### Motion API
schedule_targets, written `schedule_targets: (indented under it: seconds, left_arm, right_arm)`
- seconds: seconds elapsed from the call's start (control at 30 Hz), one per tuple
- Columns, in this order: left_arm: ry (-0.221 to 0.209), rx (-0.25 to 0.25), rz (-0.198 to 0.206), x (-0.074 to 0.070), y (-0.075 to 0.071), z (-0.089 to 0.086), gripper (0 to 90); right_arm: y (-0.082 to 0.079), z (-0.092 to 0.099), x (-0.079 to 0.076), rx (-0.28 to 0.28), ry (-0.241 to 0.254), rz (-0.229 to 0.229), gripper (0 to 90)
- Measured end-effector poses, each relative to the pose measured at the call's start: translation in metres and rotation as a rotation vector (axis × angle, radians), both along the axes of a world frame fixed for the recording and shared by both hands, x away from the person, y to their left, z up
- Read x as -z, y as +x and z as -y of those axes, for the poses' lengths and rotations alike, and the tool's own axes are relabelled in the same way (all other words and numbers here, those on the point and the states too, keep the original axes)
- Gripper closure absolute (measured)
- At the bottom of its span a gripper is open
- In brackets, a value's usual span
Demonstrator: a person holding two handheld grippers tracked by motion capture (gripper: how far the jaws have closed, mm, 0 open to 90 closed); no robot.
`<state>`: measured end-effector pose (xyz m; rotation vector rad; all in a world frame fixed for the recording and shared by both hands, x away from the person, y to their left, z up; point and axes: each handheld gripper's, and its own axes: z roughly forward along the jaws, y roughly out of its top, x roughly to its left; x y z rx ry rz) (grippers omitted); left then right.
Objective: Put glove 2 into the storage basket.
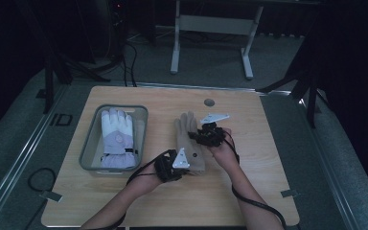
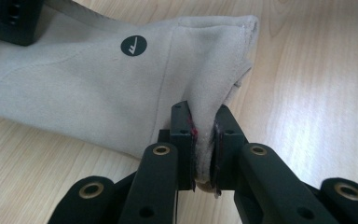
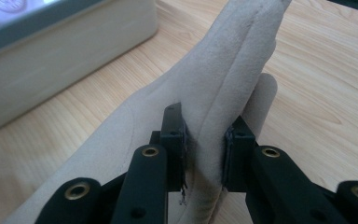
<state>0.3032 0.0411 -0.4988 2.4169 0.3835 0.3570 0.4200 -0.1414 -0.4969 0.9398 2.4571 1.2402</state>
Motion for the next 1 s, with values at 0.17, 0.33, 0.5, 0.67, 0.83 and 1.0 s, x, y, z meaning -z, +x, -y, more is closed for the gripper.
schedule_targets:
  seconds: [0.17, 0.33, 0.5, 0.67, 0.83, 1.0]
  left_arm:
    - [0.011, 0.002, 0.020, -0.013, -0.005, -0.008, 82.0]
    - [0.026, 0.003, 0.046, -0.024, -0.010, -0.016, 82.0]
    - [0.026, -0.007, 0.053, -0.032, -0.011, -0.024, 82.0]
    - [0.034, -0.016, 0.057, -0.038, -0.012, -0.032, 82.0]
    - [0.035, -0.032, 0.063, -0.044, -0.012, -0.042, 81.9]
    - [0.044, -0.049, 0.071, -0.049, -0.013, -0.054, 82.0]
  right_arm:
    - [-0.003, -0.009, -0.012, -0.021, 0.014, 0.018, 74.3]
    - [-0.006, -0.021, -0.025, -0.041, 0.017, 0.042, 74.3]
    - [-0.007, -0.032, -0.036, -0.054, 0.032, 0.052, 74.3]
    - [-0.006, -0.042, -0.044, -0.064, 0.034, 0.058, 74.3]
    - [-0.005, -0.053, -0.052, -0.074, 0.042, 0.062, 74.2]
    - [-0.003, -0.066, -0.061, -0.091, 0.047, 0.065, 74.2]
